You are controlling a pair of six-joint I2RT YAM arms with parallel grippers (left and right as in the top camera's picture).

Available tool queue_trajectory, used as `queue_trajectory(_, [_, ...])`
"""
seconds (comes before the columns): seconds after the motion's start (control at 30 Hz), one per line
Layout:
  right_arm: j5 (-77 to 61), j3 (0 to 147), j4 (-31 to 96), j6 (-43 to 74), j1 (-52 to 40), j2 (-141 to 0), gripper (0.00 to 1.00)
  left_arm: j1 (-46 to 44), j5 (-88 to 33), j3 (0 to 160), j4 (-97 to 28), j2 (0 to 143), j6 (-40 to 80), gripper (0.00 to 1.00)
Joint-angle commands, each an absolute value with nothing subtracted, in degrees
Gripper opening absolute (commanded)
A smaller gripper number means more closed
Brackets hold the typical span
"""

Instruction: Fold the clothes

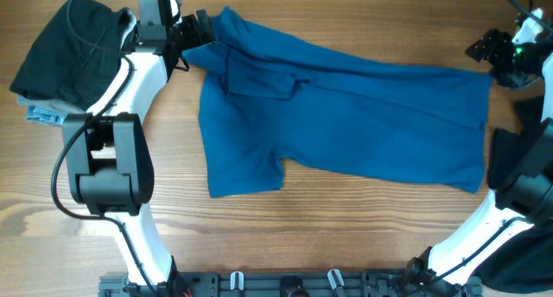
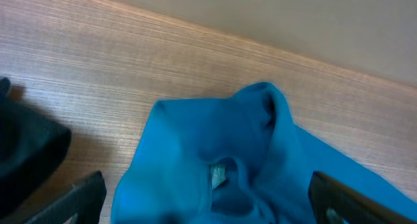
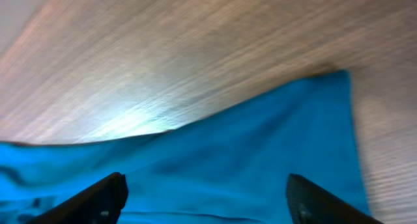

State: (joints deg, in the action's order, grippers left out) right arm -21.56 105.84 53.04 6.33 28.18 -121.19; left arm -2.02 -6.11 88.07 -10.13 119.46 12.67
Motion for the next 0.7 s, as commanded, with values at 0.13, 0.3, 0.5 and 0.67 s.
queue_trajectory(0.13, [-21.52, 106.67, 64.88, 7.25, 36.32, -113.06, 0.86, -2.04, -5.76, 92.01, -40.82, 109.32, 10.66, 1.0])
queue_trajectory(0.3, [-21.47, 106.48, 76.99, 5.98, 35.92, -110.34, 0.86, -2.28, -10.94, 86.94, -55.0, 112.25, 8.51, 0.83])
queue_trajectory(0.5, [-21.41, 105.65, 78.91, 5.82, 35.44, -110.34, 0.85, -4.21, -12.21, 76.18, -54.81, 113.19, 7.64, 0.82])
queue_trajectory(0.67, [-20.56, 105.65, 79.2, 4.03, 35.42, -110.34, 0.85, -5.89, -12.16, 66.98, -49.76, 113.21, 7.7, 0.68])
